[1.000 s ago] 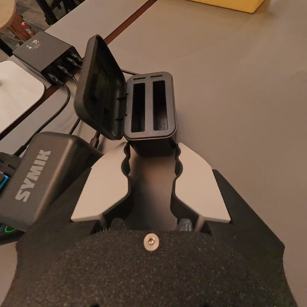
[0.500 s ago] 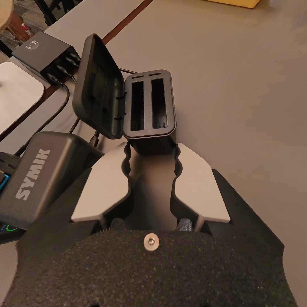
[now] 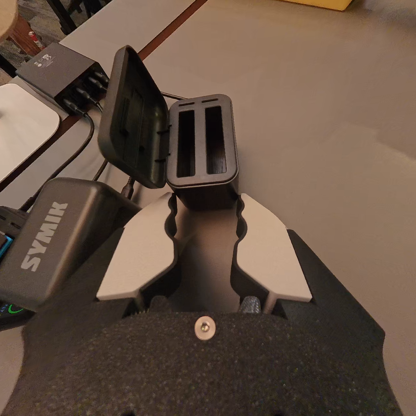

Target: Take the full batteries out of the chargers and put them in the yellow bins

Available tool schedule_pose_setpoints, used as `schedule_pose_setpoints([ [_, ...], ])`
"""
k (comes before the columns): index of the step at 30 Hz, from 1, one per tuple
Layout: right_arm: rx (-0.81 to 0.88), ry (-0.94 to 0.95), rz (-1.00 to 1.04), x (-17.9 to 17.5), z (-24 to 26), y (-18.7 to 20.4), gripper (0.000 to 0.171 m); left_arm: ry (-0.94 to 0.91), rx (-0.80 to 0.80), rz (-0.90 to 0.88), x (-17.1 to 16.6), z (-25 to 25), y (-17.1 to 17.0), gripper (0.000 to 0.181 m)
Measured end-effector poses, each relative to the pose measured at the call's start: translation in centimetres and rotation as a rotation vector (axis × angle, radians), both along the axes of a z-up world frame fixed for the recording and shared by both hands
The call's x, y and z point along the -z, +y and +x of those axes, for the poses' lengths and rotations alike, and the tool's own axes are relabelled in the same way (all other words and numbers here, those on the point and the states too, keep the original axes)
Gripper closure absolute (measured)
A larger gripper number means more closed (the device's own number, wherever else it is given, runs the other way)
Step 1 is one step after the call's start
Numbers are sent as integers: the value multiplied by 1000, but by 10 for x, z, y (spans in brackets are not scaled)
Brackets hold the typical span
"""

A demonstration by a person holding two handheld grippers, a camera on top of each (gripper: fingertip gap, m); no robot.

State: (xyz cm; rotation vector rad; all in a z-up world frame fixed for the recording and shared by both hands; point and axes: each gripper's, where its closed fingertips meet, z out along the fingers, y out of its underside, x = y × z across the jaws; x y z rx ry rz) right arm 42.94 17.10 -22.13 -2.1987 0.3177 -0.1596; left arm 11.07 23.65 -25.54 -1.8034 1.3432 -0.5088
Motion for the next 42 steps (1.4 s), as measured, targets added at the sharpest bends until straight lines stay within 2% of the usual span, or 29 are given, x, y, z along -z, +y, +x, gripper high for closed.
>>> schedule_pose_setpoints([
  [13, -44, 43, -9, -11, -3, -14, 112, 1, 3, -1, 0, 0, 0, 130],
  [19, -54, 44, 85, -46, 4, -25, 116, 2, 2, -1, 0, 0, 0, 130],
  [24, -175, -85, 33, -73, 13, -20, 119, 3, 3, 0, 0, 0, 0, 130],
  [29, -378, -261, -114, -91, 17, 0, 134, 5, 3, 3, 1, 0, 0, 130],
  [34, -471, -460, -265, -94, 27, 37, 144, 7, 3, 7, 1, 0, 0, 130],
  [38, -566, -627, -384, -74, 38, 84, 144, 8, 3, 8, 1, 0, 0, 130],
  [42, -778, -875, -505, -40, 47, 129, 142, 8, 4, 9, 1, 0, 0, 130],
])
